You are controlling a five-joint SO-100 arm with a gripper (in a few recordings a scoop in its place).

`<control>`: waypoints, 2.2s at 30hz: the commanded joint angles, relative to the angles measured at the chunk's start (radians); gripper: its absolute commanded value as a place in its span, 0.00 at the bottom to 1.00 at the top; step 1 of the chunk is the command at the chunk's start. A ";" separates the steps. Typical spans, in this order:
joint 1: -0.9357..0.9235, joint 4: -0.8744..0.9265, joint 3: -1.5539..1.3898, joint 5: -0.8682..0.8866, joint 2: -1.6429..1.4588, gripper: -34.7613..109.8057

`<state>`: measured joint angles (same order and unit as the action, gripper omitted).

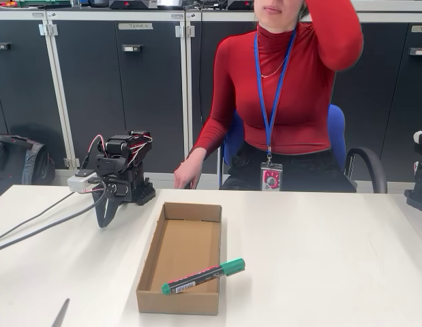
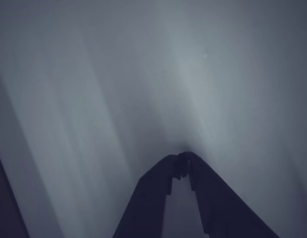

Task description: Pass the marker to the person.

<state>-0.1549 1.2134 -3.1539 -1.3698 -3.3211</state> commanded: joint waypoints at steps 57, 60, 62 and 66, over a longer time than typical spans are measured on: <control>-0.002 0.017 -0.017 -0.043 -0.008 0.22; -0.005 0.015 -0.017 -0.043 -0.008 0.22; -0.011 0.017 -0.017 -0.043 -0.008 0.22; -0.017 0.025 -0.017 -0.043 -0.008 0.22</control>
<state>-0.1657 1.2364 -3.1539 -1.4005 -3.3211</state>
